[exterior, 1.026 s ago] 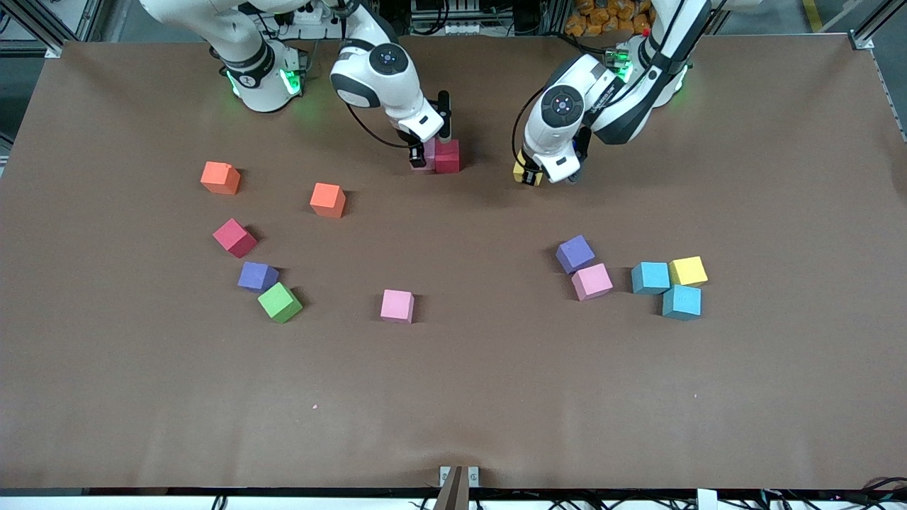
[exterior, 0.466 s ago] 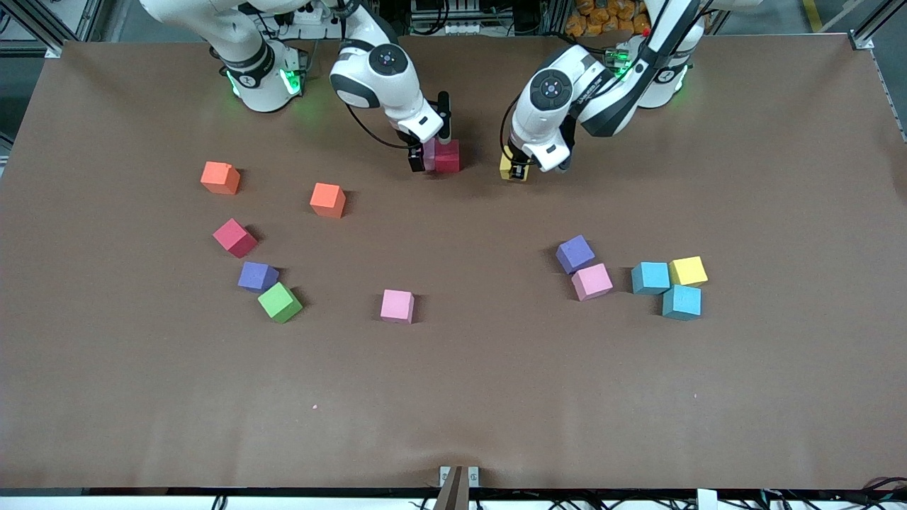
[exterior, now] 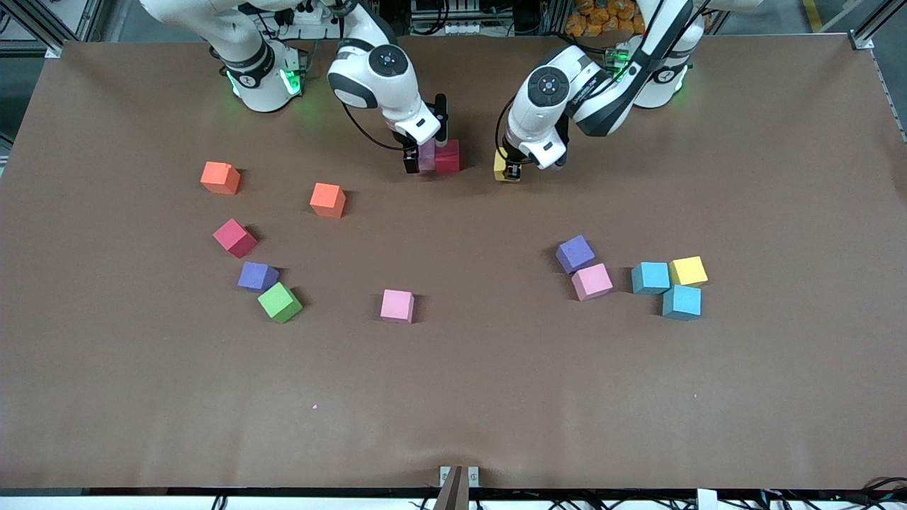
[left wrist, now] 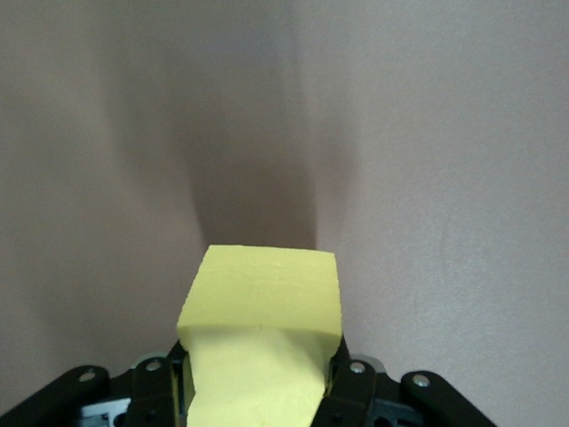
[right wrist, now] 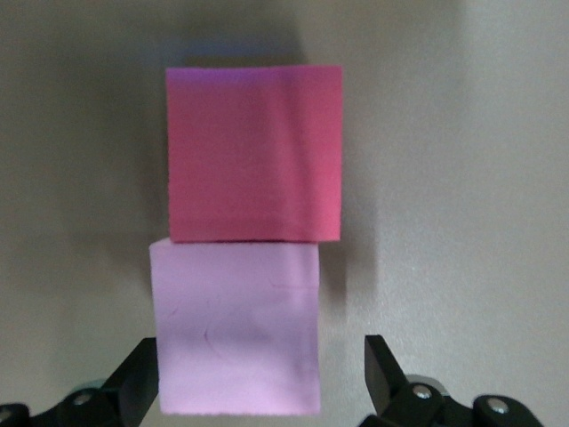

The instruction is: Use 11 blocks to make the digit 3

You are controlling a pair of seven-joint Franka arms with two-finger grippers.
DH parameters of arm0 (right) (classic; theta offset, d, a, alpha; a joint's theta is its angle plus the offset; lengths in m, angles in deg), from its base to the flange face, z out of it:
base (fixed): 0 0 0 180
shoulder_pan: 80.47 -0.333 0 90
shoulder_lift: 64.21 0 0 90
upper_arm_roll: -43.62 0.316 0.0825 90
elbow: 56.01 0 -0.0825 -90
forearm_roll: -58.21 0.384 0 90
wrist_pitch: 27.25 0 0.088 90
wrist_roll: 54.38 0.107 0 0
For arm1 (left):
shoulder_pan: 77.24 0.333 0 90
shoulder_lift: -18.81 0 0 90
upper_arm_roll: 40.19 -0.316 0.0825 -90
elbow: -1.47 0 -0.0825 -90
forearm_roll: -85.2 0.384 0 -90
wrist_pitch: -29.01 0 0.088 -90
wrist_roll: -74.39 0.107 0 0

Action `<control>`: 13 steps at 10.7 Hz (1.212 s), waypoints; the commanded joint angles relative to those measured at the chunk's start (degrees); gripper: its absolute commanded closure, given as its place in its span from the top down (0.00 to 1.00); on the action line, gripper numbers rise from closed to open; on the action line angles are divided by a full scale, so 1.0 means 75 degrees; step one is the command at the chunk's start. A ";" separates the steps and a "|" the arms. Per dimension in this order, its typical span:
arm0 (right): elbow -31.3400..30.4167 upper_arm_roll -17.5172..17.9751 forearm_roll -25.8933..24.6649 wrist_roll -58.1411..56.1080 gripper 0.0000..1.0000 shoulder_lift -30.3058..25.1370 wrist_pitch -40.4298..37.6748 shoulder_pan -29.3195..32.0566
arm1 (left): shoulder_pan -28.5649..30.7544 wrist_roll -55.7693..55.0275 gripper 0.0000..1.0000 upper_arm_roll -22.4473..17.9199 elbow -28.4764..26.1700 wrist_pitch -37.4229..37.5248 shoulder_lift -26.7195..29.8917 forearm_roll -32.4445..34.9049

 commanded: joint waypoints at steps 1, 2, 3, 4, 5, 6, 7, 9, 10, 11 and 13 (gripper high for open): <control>-0.0122 0.0202 -0.0063 0.0024 1.00 -0.0324 -0.0306 0.0164 | -0.0046 -0.0131 0.25 0.0031 -0.0064 -0.0218 0.0009 -0.0198; -0.0134 0.0202 -0.0051 0.0012 1.00 -0.0325 -0.0342 0.0152 | -0.0058 -0.0131 0.25 0.0043 -0.0099 -0.0345 -0.0002 -0.0198; -0.0146 0.0202 -0.0051 0.0012 1.00 -0.0325 -0.0377 0.0152 | -0.0069 -0.0142 0.24 0.0043 -0.0088 -0.0382 -0.0049 -0.0198; -0.0146 0.0202 -0.0051 0.0012 1.00 -0.0394 -0.0528 0.0152 | -0.0093 -0.0224 0.24 0.0043 -0.0088 -0.0510 -0.0061 -0.0198; -0.0146 0.0202 -0.0051 0.0012 1.00 -0.0522 -0.0785 0.0164 | -0.0105 -0.0317 0.24 0.0043 -0.0100 -0.0673 -0.0107 -0.0198; -0.0134 0.0202 -0.0051 0.0000 1.00 -0.0617 -0.0996 0.0210 | -0.0128 -0.0376 0.24 0.0043 -0.0088 -0.0721 -0.0154 -0.0198; -0.0146 0.0202 -0.0051 0.0012 1.00 -0.0722 -0.1138 0.0246 | -0.0151 -0.0400 0.24 0.0043 -0.0088 -0.0861 -0.0166 -0.0256; -0.0123 0.0225 0.0030 0.0105 1.00 -0.1165 -0.1884 0.0758 | -0.0245 -0.0400 0.24 0.0055 -0.0076 -0.1037 -0.0213 -0.0549; -0.0122 0.0213 0.0031 0.0036 1.00 -0.1331 -0.2249 0.1202 | -0.0245 -0.0400 0.24 0.0067 -0.0065 -0.1096 -0.0225 -0.0561; -0.0134 0.0213 0.0031 -0.0162 1.00 -0.1425 -0.2299 0.1624 | -0.0257 -0.0400 0.24 0.0067 -0.0065 -0.1143 -0.0237 -0.0677; -0.0134 0.0190 0.0031 -0.0421 1.00 -0.1682 -0.2323 0.2281 | -0.0257 -0.0400 0.24 0.0206 -0.0064 -0.1295 -0.0307 -0.0737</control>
